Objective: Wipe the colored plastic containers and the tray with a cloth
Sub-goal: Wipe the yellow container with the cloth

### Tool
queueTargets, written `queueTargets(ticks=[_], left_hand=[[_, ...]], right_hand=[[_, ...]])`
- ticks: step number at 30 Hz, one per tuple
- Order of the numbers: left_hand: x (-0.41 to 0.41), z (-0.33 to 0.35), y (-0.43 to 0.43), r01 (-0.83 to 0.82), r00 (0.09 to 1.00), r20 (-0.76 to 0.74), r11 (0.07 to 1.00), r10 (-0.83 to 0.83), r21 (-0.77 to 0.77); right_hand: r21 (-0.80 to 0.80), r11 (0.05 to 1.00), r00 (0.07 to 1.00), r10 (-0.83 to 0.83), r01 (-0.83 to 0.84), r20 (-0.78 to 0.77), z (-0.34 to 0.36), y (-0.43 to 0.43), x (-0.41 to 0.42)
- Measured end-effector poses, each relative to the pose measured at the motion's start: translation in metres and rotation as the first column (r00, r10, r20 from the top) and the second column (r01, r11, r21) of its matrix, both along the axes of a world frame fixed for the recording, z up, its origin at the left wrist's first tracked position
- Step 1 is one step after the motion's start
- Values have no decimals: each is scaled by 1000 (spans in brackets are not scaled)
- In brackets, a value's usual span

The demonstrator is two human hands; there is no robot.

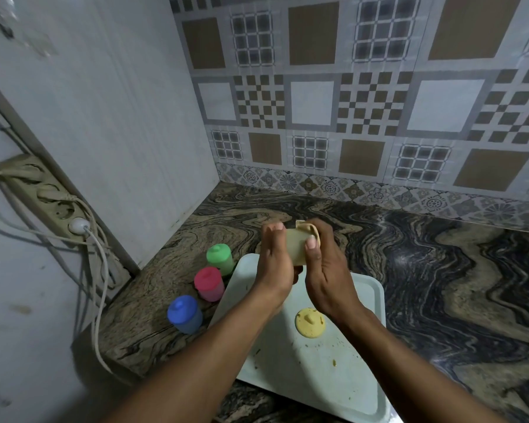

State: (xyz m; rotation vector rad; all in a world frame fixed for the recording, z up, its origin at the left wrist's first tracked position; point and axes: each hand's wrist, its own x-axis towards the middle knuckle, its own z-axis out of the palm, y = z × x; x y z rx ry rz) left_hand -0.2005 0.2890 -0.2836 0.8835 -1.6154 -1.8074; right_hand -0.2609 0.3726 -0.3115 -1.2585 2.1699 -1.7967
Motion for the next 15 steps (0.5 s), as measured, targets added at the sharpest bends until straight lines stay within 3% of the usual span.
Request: queueTargets(ticks=[3,5,7,10,11,12,15], left_hand=[[5,-2,-9,44,997,-55,960,-61,-278],[9,-4,-17,100,994,-14,939,-111,-330],[14,-2,-28,91,995,-10,959,-97,-270],[21,-1,-44,14,1000,16,988,-12,-152],[21,-2,-49,0,1000,18,995,2,-101],[20,-1,-53,-17,1000,19,999,17,-36],[18,8,-61,-19,1000,21,975,15,220]], right_hand=[[-65,998,978,-7,21,210,4,-13,4],[-88,996,911,50,-15,410,7,-18,6],[-139,983,774,177,-116,608,9,-21,3],[-264,930,482,360,-256,799,13,-18,-8],[-237,931,485,349,-278,802,15,-19,-10],[-178,942,552,313,-284,773,16,-22,-9],[6,984,880,158,-180,447,20,-33,-3]])
